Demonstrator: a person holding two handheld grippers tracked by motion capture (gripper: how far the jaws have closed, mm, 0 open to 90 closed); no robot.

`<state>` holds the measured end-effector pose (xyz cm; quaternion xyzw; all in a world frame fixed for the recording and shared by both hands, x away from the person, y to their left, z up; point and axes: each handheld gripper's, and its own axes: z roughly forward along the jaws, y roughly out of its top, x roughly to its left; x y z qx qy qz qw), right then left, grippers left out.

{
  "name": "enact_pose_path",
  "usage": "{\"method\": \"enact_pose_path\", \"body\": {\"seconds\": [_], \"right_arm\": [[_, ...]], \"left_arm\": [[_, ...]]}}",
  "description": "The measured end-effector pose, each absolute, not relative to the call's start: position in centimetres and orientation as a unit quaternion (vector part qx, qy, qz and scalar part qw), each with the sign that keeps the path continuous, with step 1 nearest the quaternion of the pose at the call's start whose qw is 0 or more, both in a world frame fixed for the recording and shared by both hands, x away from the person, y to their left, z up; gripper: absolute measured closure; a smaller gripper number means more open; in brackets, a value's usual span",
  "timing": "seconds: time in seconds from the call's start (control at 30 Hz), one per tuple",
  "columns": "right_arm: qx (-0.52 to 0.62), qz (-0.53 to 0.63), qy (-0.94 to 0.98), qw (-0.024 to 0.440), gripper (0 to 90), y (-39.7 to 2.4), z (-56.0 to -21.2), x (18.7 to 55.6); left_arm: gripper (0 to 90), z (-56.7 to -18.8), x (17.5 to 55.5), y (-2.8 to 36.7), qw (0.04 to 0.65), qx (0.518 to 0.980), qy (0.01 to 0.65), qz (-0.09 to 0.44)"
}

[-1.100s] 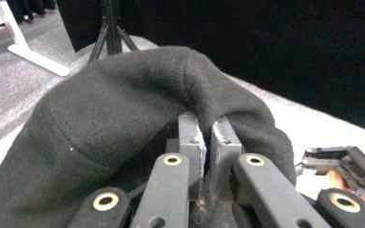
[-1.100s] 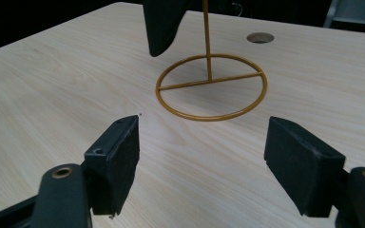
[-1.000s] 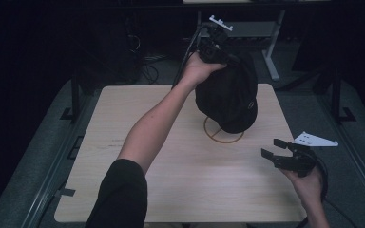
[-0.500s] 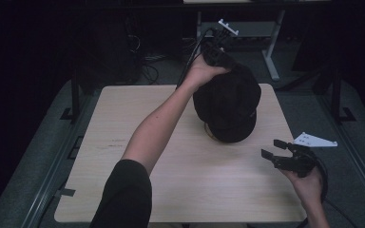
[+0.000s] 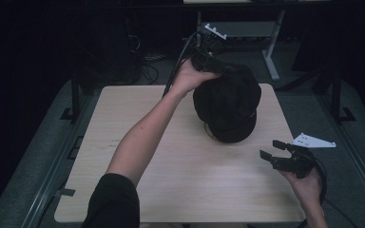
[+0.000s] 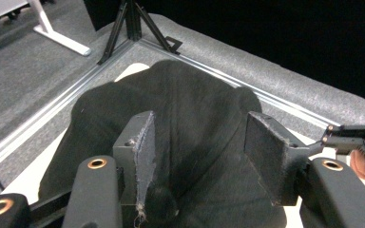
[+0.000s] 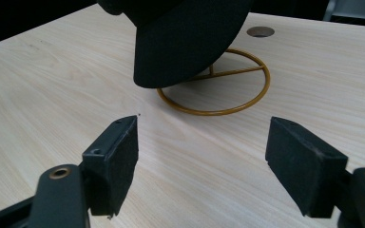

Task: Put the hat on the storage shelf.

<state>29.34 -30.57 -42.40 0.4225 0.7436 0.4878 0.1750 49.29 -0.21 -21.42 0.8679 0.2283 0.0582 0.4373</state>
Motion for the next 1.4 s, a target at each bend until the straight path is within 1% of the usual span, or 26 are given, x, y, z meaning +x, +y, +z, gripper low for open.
{"method": "enact_pose_path", "body": {"seconds": [0.33, 0.57, 0.83, 1.4], "right_arm": [[0.425, 0.487, 0.743, 0.175, 23.0, -30.2, -42.4, 29.5], [0.426, 0.487, 0.743, 0.173, 22.2, -29.7, -42.4, 29.7], [0.428, 0.49, 0.738, 0.176, 20.2, -29.5, -42.3, 29.9], [0.431, 0.489, 0.738, 0.176, 17.5, -29.2, -42.3, 29.9]], "left_arm": [[38.8, -21.6, 47.6, 2.9, 0.446, 0.86, 0.236, 0.072], [38.1, -22.1, 46.6, 5.1, 0.452, 0.855, 0.242, 0.074], [36.7, -22.6, 46.2, 6.3, 0.454, 0.851, 0.254, 0.073], [35.4, -24.1, 44.2, 8.8, 0.464, 0.847, 0.25, 0.074]]}}
